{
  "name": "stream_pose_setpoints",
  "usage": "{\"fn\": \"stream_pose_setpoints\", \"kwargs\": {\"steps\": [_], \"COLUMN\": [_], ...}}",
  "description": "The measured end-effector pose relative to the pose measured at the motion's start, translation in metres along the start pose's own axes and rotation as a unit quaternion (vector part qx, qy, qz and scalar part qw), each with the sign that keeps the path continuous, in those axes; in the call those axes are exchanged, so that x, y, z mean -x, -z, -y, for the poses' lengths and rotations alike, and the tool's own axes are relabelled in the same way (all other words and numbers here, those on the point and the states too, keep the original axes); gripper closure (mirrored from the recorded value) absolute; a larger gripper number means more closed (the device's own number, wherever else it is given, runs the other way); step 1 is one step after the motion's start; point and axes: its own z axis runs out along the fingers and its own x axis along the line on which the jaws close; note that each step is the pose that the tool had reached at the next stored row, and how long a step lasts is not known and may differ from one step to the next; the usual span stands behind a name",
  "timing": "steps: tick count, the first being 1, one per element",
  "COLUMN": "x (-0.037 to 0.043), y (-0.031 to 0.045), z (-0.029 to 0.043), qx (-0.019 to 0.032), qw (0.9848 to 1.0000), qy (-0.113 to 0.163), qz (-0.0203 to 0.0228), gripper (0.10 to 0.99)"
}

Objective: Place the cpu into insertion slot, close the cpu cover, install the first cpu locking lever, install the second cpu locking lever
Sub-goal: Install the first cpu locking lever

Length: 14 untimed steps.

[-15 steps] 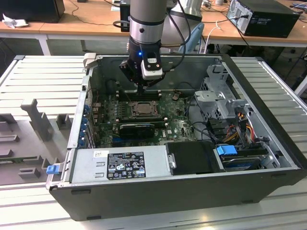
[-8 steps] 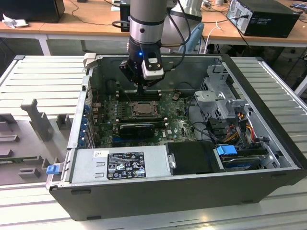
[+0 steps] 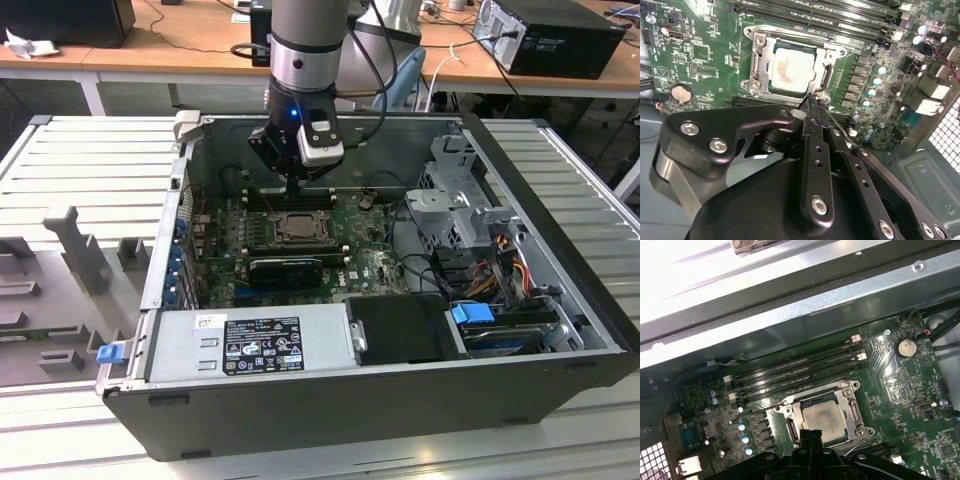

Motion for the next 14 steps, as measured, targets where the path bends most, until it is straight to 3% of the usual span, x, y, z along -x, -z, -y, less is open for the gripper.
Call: {"fn": "stream_pose_setpoints", "kwargs": {"steps": [14], "x": [0.0000], "y": [0.0000], "z": [0.0000], "qx": [-0.0015], "qw": [0.9997], "qy": [0.026], "qz": [-0.0011], "gripper": [0.980]}}
